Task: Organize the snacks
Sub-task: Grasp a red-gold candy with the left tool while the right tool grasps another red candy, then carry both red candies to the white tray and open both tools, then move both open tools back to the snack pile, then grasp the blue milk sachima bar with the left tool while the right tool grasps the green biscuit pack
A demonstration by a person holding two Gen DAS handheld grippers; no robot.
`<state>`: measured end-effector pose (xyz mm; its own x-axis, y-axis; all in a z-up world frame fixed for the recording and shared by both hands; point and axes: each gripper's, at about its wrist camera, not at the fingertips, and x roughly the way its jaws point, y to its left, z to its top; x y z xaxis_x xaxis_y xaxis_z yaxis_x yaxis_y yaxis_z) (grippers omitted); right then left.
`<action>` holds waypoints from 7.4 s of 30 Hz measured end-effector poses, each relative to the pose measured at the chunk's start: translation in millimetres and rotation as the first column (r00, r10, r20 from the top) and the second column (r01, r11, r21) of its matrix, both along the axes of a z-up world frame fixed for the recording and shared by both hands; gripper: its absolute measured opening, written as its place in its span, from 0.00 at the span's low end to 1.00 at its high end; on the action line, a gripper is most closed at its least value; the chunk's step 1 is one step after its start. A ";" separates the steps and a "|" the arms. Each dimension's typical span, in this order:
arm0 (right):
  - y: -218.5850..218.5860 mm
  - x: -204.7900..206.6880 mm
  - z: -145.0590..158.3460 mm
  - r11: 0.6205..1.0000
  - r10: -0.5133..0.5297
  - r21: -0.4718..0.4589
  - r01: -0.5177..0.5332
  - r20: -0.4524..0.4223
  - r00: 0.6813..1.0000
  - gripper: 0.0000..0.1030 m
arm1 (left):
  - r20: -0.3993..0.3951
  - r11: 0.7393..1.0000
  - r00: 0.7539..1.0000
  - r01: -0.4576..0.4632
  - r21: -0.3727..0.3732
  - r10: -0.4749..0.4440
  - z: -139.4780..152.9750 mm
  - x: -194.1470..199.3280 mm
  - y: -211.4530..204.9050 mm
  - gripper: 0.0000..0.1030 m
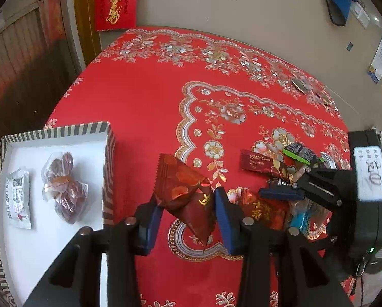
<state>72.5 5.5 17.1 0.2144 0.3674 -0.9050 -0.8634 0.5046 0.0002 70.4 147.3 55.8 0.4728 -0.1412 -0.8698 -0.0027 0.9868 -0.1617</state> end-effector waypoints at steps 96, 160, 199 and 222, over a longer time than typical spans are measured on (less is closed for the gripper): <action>117.5 -94.6 62.8 0.932 -0.243 0.288 0.221 0.042 0.969 0.32 | 0.120 0.978 0.974 -0.199 0.061 0.191 23.8 -97.9 138.5 0.41; 77.4 -109.0 48.7 0.877 -0.380 0.298 0.376 -0.047 0.924 0.34 | 0.174 0.981 0.974 -0.167 0.100 0.148 22.7 -110.9 89.4 0.93; -261.0 -131.8 18.5 0.511 -0.815 0.303 0.804 -0.125 0.566 0.48 | 0.031 0.963 0.971 0.230 0.141 -0.237 -26.2 -66.7 -195.2 0.93; -254.1 -15.5 0.3 0.553 -0.830 0.102 0.827 -0.019 0.557 0.48 | -0.027 0.956 0.971 0.240 0.167 -0.239 -53.9 -44.3 -208.8 0.93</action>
<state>57.0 -248.6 17.5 0.4900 0.0908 -0.8670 -0.0641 0.9956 0.0680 26.1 -61.5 1.9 0.4370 -0.1011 -0.8937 0.2363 0.9717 0.0056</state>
